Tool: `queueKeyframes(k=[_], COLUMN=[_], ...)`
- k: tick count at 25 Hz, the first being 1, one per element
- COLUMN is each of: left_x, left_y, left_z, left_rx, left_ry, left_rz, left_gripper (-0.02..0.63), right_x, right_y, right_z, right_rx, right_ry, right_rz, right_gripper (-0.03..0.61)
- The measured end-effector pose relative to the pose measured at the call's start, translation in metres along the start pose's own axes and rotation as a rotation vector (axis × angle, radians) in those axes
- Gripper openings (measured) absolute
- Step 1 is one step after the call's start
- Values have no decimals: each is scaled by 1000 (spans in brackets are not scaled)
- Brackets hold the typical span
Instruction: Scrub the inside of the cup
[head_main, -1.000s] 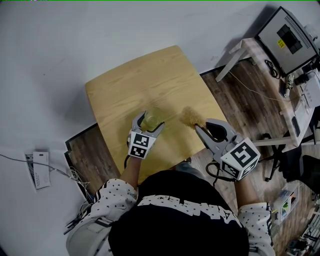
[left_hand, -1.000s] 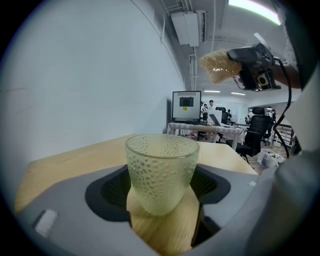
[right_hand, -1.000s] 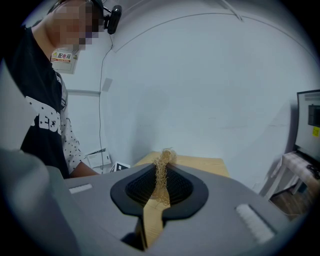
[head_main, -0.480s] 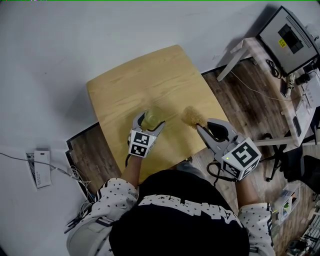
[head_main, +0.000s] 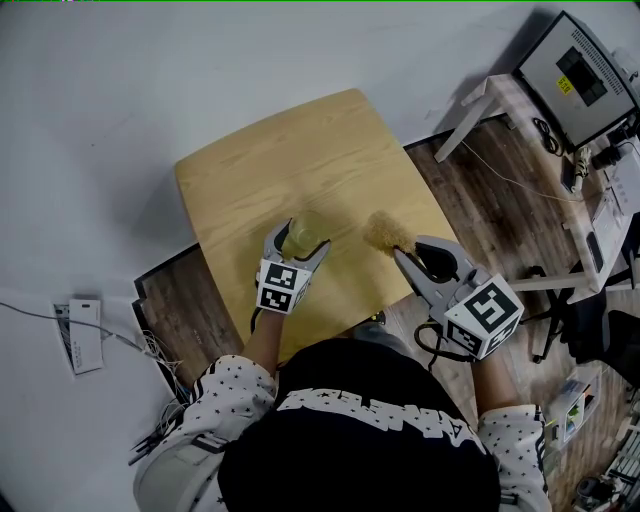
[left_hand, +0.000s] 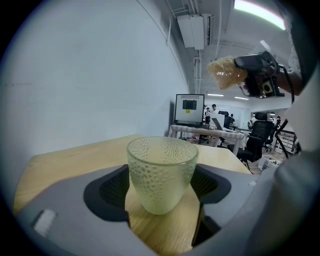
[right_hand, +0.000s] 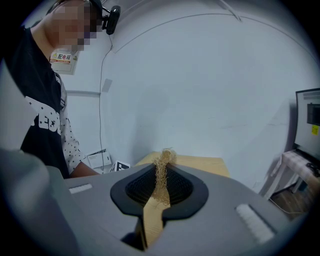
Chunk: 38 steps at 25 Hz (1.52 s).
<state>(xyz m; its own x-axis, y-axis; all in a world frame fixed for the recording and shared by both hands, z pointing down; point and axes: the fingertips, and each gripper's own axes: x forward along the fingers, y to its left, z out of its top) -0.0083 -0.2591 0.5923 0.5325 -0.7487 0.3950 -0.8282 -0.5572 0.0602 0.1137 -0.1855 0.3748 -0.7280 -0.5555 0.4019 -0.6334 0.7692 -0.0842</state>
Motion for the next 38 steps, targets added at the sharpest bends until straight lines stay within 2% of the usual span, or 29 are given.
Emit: queueKeyframes(k=[11, 18, 27, 30, 35, 38], left_x=[-18, -33, -66, -80, -106, -119], left_y=[2, -6, 1, 3, -1, -9], left_z=[8, 19, 33, 37, 49, 63], left_rx=[5, 41, 25, 27, 57, 107], left_ry=[-41, -83, -129, -134, -143, -163], left_rz=[32, 30, 140, 183, 224, 243], left_gripper=[393, 394, 387, 344, 148, 75], right_x=[-6, -5, -5, -5, -2, 0], right_y=[5, 8, 8, 2, -4, -1], right_z=[-3, 1, 0, -2, -5, -2], right_rx=[3, 10, 36, 60, 98, 85], right_ry=[-8, -26, -50, -69, -79, -94], right_rz=[15, 37, 64, 62, 73, 113], right_gripper=[58, 58, 58, 58, 58, 58])
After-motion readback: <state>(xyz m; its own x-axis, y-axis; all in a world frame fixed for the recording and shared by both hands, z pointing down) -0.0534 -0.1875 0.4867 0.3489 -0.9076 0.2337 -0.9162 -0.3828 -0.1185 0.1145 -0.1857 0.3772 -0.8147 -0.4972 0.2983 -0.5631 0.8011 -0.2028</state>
